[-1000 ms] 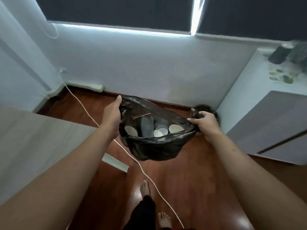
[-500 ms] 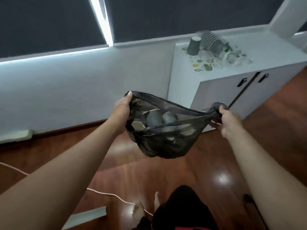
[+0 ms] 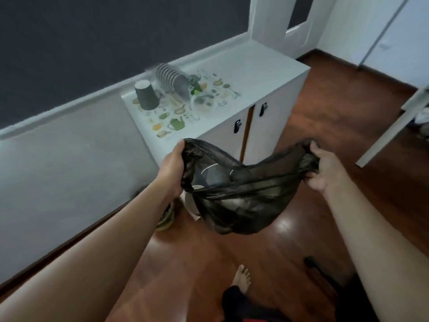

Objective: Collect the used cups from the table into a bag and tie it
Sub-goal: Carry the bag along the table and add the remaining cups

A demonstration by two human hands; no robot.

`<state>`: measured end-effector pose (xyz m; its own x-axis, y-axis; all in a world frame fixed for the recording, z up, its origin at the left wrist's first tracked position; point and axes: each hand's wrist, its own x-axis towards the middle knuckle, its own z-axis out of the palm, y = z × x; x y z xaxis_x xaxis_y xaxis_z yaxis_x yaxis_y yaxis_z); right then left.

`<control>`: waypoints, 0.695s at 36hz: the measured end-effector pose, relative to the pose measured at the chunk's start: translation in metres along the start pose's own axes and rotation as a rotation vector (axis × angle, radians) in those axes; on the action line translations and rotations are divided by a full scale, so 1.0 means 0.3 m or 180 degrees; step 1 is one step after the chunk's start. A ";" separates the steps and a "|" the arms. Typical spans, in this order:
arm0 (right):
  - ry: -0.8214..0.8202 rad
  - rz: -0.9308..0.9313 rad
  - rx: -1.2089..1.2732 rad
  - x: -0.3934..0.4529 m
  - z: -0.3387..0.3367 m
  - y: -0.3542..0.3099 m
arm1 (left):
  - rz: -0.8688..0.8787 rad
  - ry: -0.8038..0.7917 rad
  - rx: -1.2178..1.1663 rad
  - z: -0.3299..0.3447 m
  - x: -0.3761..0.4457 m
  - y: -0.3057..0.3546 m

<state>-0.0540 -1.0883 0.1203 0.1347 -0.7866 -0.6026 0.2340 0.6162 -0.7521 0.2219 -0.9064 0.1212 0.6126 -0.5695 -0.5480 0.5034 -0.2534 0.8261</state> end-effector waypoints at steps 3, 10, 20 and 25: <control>0.0266 -0.0047 -0.0057 0.129 -0.136 -0.171 | 0.0014 -0.0075 -0.0256 0.249 0.101 0.042; 0.1115 -0.0920 -0.1241 0.336 -0.348 -0.422 | 0.0159 -0.0502 -0.0295 0.711 0.255 0.120; 0.1963 -0.0988 -0.1940 0.685 -0.570 -0.681 | 0.0099 -0.1181 0.0189 1.341 0.503 0.240; 0.1549 0.0096 0.1444 0.866 -0.615 -0.881 | 0.0013 -0.1511 0.0339 1.657 0.630 0.273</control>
<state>-0.2583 -1.4483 0.1132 -0.2778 -0.5961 -0.7533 0.6332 0.4761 -0.6103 0.0761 -1.4236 0.1507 0.2563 -0.8582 -0.4448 0.4213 -0.3149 0.8505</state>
